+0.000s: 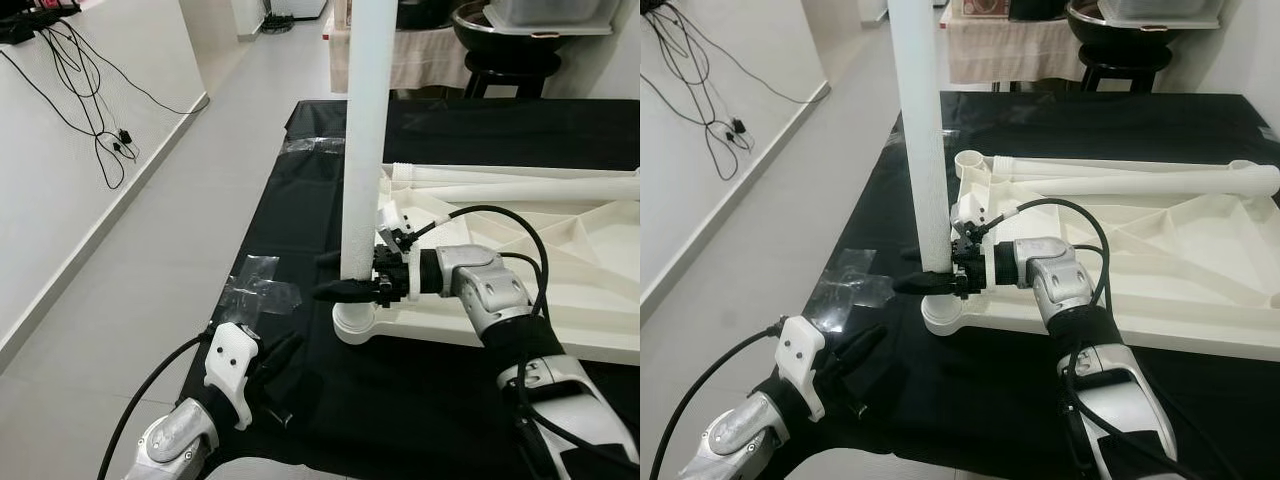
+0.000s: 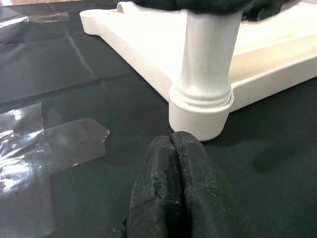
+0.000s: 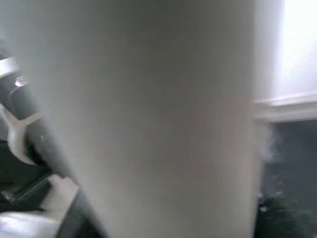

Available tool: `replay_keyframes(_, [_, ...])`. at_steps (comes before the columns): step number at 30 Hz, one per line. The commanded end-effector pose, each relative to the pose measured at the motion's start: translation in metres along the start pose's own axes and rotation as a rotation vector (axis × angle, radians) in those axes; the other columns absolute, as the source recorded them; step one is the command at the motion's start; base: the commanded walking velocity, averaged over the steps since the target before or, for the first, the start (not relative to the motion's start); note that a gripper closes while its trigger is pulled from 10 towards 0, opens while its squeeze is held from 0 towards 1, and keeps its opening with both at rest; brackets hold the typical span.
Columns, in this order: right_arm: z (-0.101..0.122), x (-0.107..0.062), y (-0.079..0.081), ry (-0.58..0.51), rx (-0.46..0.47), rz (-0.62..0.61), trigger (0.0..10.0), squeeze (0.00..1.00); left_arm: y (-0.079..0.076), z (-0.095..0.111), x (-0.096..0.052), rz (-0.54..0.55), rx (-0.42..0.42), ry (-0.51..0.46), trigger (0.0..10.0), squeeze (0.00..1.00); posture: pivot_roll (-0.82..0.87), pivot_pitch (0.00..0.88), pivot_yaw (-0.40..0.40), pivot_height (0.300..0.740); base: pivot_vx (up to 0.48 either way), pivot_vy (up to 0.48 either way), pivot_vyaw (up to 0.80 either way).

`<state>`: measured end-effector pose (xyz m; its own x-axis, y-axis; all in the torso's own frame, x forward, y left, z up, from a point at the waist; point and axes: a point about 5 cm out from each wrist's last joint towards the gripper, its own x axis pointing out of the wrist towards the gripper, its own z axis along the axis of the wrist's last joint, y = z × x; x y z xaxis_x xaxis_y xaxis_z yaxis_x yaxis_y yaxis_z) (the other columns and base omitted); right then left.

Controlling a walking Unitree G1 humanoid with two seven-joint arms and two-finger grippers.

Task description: Building children table

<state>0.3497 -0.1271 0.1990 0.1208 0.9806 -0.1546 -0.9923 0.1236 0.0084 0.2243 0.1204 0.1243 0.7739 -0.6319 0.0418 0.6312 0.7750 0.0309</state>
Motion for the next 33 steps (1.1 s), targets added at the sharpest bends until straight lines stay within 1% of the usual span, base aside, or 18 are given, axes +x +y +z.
replay_keyframes(1, [-0.001, 0.0, 0.001, -0.001, 0.018, 0.013, 0.0, 0.0, 0.0, -0.002, -0.003, 0.002, 0.005, 0.02, 10.0, 0.0, 0.0, 0.144, 0.048, 0.74, 0.0, 0.0, 0.0])
replay_keyframes(5, [-0.002, -0.002, 0.002, 0.0, 0.007, -0.002, 0.0, 0.0, 0.0, -0.002, -0.003, 0.002, 0.004, 0.019, 10.0, 0.0, 0.0, 0.143, 0.047, 0.74, 0.0, 0.0, 0.0])
replay_keyframes(7, [-0.009, -0.003, 0.003, 0.019, -0.022, -0.106, 0.0, 0.0, -0.001, -0.002, -0.002, 0.001, 0.003, 0.018, 10.0, 0.0, 0.0, 0.145, 0.043, 0.74, 0.0, 0.0, 0.0])
replay_keyframes(8, [-0.016, -0.002, 0.007, 0.022, -0.032, -0.212, 0.0, 0.0, -0.001, -0.002, -0.003, 0.001, 0.003, 0.018, 10.0, 0.0, -0.01, 0.151, 0.033, 0.74, 0.0, 0.0, 0.0])
replay_keyframes(9, [-0.023, 0.006, 0.011, -0.002, -0.026, -0.413, 0.0, 0.0, 0.0, -0.002, -0.004, 0.003, 0.004, 0.018, 10.0, 0.0, -0.01, 0.153, 0.016, 0.74, 0.0, 0.0, 0.0])
replay_keyframes(10, [-0.023, 0.006, 0.011, -0.002, -0.026, -0.413, 0.0, 0.0, 0.0, -0.002, -0.004, 0.003, 0.004, 0.018, 10.0, 0.0, -0.01, 0.153, 0.016, 0.74, 0.0, 0.0, 0.0])
replay_keyframes(11, [-0.027, 0.009, 0.015, -0.022, -0.016, -0.559, 0.0, 0.0, 0.001, -0.002, -0.004, 0.004, 0.006, 0.018, 10.0, 0.0, -0.01, 0.153, 0.016, 0.74, 0.0, 0.0, 0.0])
replay_keyframes(12, [-0.041, 0.019, 0.026, -0.022, 0.047, -0.789, 0.0, 0.0, 0.002, -0.001, -0.006, 0.006, 0.007, 0.018, 10.0, 0.0, -0.03, 0.159, 0.038, 0.74, 0.0, 0.0, 0.0])
replay_keyframes(13, [-0.041, 0.019, 0.026, -0.022, 0.047, -0.789, 0.0, 0.0, 0.002, -0.001, -0.006, 0.006, 0.007, 0.018, 10.0, 0.0, -0.03, 0.159, 0.038, 0.74, 0.0, 0.0, 0.0])
replay_keyframes(14, [-0.049, 0.022, 0.035, -0.014, 0.095, -0.945, 0.0, 0.0, 0.003, -0.001, -0.006, 0.008, 0.008, 0.017, 10.0, 0.0, -0.03, 0.159, 0.038, 0.74, 0.0, 0.0, 0.0])
replay_keyframes(15, [-0.056, 0.031, 0.047, 0.053, 0.03, -0.95, 0.0, 0.0, 0.004, -0.002, -0.006, 0.007, 0.01, 0.02, 10.0, 0.0, -0.02, 0.15, 0.048, 0.74, 0.0, 0.0, 0.0])
replay_keyframes(17, [-0.06, 0.038, 0.055, 0.095, -0.027, -0.929, 0.0, 0.0, 0.004, -0.002, -0.007, 0.006, 0.011, 0.022, 10.0, 0.0, -0.02, 0.15, 0.048, 0.74, 0.0, 0.0, 0.0])
replay_keyframes(22, [-0.058, 0.047, 0.054, 0.049, -0.012, -0.789, 0.0, 0.0, 0.005, -0.005, -0.004, -0.014, 0.001, 0.032, 10.0, 0.0, -0.03, 0.129, 0.051, 0.74, 0.0, 0.0, 0.0])
replay_keyframes(26, [-0.057, 0.047, 0.054, 0.045, 0.0, -0.785, 0.0, 0.0, 0.005, -0.005, -0.004, -0.011, 0.002, 0.031, 10.0, 0.0, -0.03, 0.126, 0.049, 0.74, 0.0, 0.0, 0.0])
replay_keyframes(27, [-0.055, 0.049, 0.054, 0.017, 0.036, -0.745, 10.0, 0.0, 0.005, -0.005, -0.004, -0.002, 0.004, 0.028, 10.0, 0.0, -0.02, 0.124, 0.048, 0.74, 0.0, 0.0, 0.0])
replay_keyframes(28, [-0.055, 0.049, 0.054, 0.017, 0.036, -0.745, 10.0, 0.0, 0.005, -0.005, -0.004, -0.002, 0.004, 0.028, 10.0, 0.0, -0.02, 0.124, 0.048, 0.74, 0.0, 0.0, 0.0])
replay_keyframes(29, [-0.049, 0.052, 0.056, -0.022, 0.065, -0.71, 10.0, 1.0, 0.005, -0.005, -0.003, 0.003, 0.005, 0.025, 10.0, 0.0, -0.02, 0.122, 0.047, 0.74, 0.0, 0.0, 0.0])
replay_keyframes(33, [-0.028, 0.054, 0.052, -0.114, 0.063, -0.584, 10.0, 1.0, 0.006, -0.004, -0.001, 0.006, 0.007, 0.022, 10.0, 0.0, -0.02, 0.12, 0.045, 0.74, 0.0, 0.0, 0.0])
